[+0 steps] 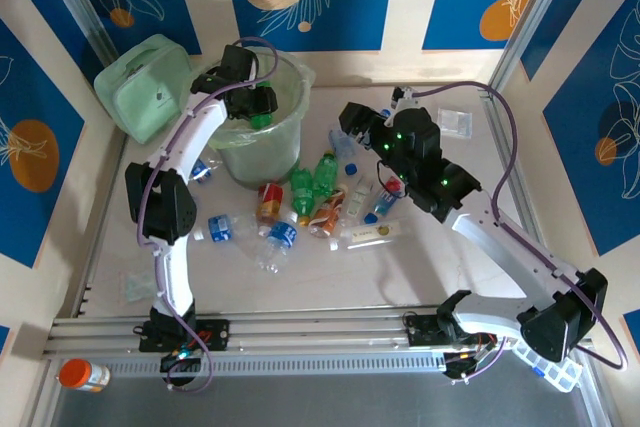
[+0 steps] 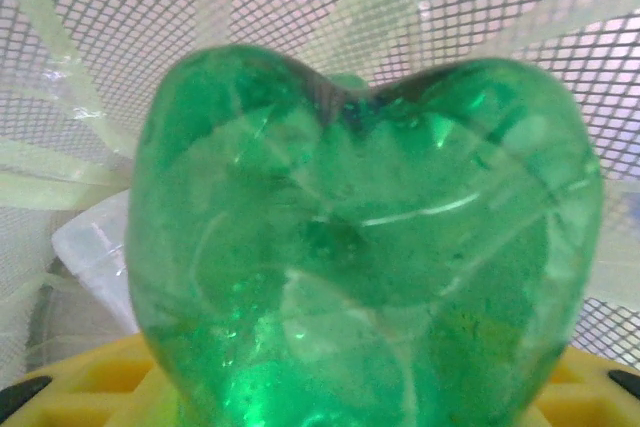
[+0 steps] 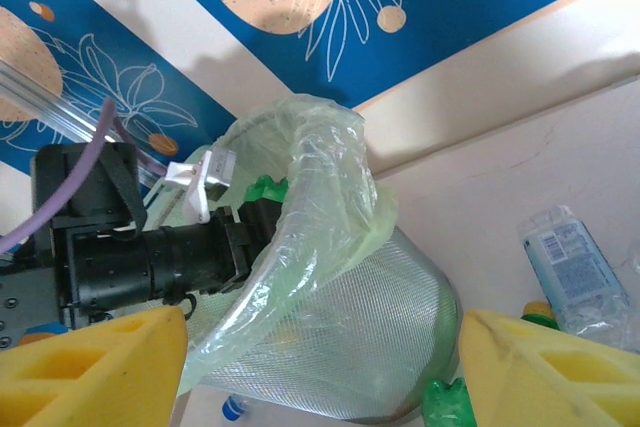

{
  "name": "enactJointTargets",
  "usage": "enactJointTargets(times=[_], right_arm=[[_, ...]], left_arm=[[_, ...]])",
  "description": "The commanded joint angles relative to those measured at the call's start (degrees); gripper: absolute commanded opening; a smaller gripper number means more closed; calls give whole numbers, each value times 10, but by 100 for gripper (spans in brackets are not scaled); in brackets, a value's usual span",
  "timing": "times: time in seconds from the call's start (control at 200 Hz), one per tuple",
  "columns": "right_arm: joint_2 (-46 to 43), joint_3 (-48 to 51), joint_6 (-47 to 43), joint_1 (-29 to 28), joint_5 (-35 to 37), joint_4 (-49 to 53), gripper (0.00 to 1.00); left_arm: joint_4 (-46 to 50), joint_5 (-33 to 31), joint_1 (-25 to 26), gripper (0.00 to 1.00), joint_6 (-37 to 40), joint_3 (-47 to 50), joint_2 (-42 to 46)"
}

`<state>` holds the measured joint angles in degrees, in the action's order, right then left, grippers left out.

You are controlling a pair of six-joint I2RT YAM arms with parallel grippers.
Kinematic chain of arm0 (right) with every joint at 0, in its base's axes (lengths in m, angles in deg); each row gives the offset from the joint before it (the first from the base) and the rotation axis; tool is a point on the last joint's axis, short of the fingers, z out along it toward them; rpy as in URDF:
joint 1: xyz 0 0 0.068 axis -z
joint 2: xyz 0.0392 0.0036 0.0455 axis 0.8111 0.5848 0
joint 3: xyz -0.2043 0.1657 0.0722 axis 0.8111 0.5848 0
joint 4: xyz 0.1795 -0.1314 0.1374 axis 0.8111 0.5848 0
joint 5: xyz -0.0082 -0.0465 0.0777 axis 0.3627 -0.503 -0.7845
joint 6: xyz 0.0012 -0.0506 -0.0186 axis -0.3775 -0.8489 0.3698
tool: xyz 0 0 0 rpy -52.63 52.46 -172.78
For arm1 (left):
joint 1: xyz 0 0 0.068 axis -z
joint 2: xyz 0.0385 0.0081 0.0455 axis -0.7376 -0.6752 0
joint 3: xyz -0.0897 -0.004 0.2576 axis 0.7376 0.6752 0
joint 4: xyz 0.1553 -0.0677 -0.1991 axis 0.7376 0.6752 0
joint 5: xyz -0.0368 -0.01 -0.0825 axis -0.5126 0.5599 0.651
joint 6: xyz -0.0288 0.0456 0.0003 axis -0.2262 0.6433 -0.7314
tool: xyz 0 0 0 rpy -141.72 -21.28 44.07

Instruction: Put the plastic bottles in the bin

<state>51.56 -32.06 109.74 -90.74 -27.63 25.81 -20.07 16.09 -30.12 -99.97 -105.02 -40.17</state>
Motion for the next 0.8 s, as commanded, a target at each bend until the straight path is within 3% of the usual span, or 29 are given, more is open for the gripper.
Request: enactJointTargets(times=[0.0, 0.245, 0.46, 0.795], right_arm=[[-20, -8, 7, -6, 9, -10, 73], [-27, -13, 4, -8, 6, -5, 73], [-41, -8, -2, -9, 12, -11, 73], [-39, -8, -13, -10, 5, -16, 74]], left_arm=[[16, -23, -6, 39, -8, -5, -12], [22, -25, -7, 66, -9, 5, -36], [18, -8, -7, 83, -6, 2, -24], [31, 37, -6, 84, 13, -12, 43]])
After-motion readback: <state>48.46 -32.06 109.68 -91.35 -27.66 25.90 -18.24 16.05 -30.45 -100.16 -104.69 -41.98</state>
